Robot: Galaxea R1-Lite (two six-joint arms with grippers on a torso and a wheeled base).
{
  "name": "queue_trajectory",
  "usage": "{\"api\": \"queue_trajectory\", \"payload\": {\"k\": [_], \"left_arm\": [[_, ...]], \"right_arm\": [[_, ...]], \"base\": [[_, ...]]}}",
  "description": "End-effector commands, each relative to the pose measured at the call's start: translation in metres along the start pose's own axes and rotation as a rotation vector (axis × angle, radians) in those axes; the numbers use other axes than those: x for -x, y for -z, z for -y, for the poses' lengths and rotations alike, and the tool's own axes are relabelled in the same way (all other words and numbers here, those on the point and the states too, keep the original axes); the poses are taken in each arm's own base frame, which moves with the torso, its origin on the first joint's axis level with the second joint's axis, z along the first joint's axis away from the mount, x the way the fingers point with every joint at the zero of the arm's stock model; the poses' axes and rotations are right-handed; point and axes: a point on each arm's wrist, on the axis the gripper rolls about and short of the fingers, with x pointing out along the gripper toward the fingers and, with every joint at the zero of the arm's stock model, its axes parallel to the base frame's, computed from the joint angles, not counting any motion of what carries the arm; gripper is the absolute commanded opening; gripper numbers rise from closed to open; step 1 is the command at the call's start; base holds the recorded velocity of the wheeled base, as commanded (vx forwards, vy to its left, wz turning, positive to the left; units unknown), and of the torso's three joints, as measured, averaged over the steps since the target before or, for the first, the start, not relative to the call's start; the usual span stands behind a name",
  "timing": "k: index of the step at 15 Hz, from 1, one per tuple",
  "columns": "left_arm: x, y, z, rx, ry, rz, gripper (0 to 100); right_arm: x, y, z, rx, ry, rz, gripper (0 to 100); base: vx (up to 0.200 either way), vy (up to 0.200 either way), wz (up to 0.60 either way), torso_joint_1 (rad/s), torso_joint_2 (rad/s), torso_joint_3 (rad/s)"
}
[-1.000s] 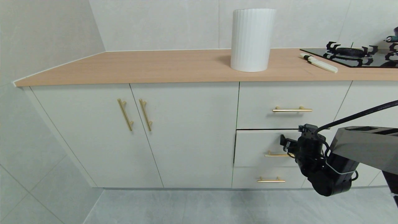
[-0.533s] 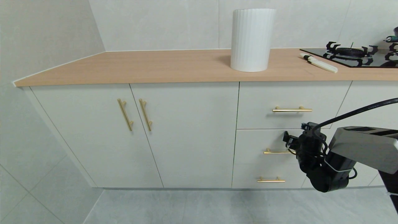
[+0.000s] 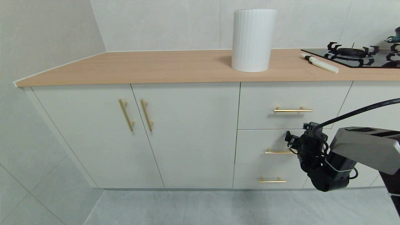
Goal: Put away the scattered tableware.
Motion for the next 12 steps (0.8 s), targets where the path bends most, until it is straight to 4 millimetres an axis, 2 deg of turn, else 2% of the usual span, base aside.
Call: {"api": "queue_trajectory", "payload": {"k": [1,3,6,8,9,10,11,12], "left_arm": [[0.000,0.000,0.000,0.000,-0.001,0.001,100],[0.000,0.000,0.000,0.000,-0.001,-0.001,100],[0.000,0.000,0.000,0.000,-0.001,0.001,100],[0.000,0.000,0.000,0.000,-0.001,-0.001,100],[0.000,0.000,0.000,-0.001,-0.001,-0.001,100],[0.000,0.000,0.000,0.000,-0.001,-0.001,100],[0.000,0.000,0.000,0.000,-0.001,-0.001,100],[0.000,0.000,0.000,0.000,-0.001,-0.001,100]], "right_arm": [[0.001,-0.005,0.000,-0.005,0.003,0.010,100],[0.010,-0.016,0.005,-0.004,0.014,0.009,100],[0.051,-0.082,0.013,-0.037,-0.024,0.077,100],[0.100,-0.144,0.029,-0.069,-0.045,0.185,100],[0.124,-0.163,0.039,-0.063,-0.050,0.225,100],[0.150,-0.178,0.052,-0.060,-0.053,0.258,100],[0.173,-0.184,0.064,-0.059,-0.055,0.271,100],[0.188,-0.185,0.071,-0.051,-0.059,0.274,100]], "base": [[0.000,0.000,0.00,0.000,0.00,0.000],[0.000,0.000,0.00,0.000,0.00,0.000],[0.000,0.000,0.00,0.000,0.00,0.000],[0.000,0.000,0.00,0.000,0.00,0.000],[0.000,0.000,0.00,0.000,0.00,0.000],[0.000,0.000,0.00,0.000,0.00,0.000],[0.000,0.000,0.00,0.000,0.00,0.000],[0.000,0.000,0.00,0.000,0.00,0.000]]}}
